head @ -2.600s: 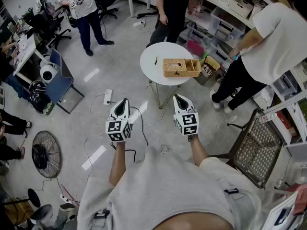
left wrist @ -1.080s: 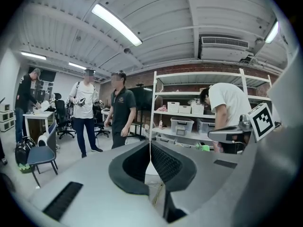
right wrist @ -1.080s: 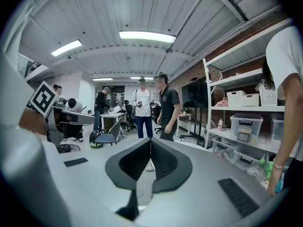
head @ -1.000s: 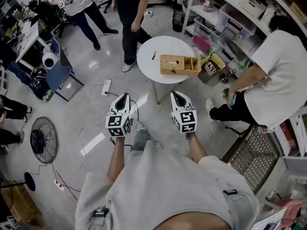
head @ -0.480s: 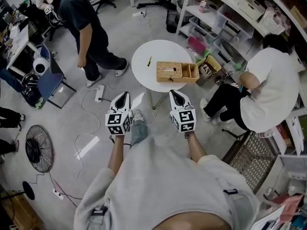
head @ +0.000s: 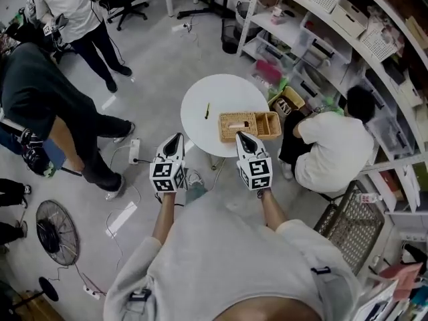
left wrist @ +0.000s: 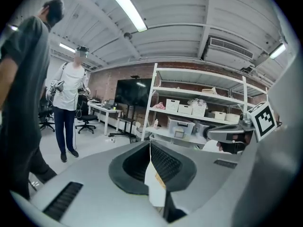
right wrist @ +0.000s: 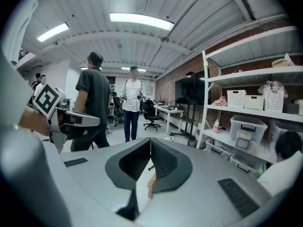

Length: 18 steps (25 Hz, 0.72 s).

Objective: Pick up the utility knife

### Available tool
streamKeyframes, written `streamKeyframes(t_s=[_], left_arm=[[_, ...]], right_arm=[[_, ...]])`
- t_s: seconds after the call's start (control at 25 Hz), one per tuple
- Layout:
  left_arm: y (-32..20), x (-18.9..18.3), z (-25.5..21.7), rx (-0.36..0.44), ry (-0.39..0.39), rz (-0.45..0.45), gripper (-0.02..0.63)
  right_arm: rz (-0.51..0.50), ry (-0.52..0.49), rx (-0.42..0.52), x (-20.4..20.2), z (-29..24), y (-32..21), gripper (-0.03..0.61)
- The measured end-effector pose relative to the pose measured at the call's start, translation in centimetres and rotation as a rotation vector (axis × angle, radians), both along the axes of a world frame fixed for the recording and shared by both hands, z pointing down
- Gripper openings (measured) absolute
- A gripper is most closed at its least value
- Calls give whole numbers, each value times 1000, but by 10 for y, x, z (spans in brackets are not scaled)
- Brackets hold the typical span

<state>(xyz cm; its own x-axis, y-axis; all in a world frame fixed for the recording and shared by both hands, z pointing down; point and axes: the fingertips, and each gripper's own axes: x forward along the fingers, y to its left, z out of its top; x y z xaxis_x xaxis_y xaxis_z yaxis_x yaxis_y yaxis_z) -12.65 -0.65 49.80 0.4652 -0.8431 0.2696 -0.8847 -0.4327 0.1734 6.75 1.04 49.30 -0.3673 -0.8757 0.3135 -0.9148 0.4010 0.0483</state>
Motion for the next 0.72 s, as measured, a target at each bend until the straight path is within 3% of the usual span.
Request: streamKeyframes(t_s=[0.36, 0.72], left_arm=[[-116, -26, 6, -28, 24, 44, 23], [-201, -18, 1, -12, 38, 125, 23]], right_arm=[[47, 31, -20, -23, -2, -101, 31], [106, 43, -11, -26, -6, -175, 31]])
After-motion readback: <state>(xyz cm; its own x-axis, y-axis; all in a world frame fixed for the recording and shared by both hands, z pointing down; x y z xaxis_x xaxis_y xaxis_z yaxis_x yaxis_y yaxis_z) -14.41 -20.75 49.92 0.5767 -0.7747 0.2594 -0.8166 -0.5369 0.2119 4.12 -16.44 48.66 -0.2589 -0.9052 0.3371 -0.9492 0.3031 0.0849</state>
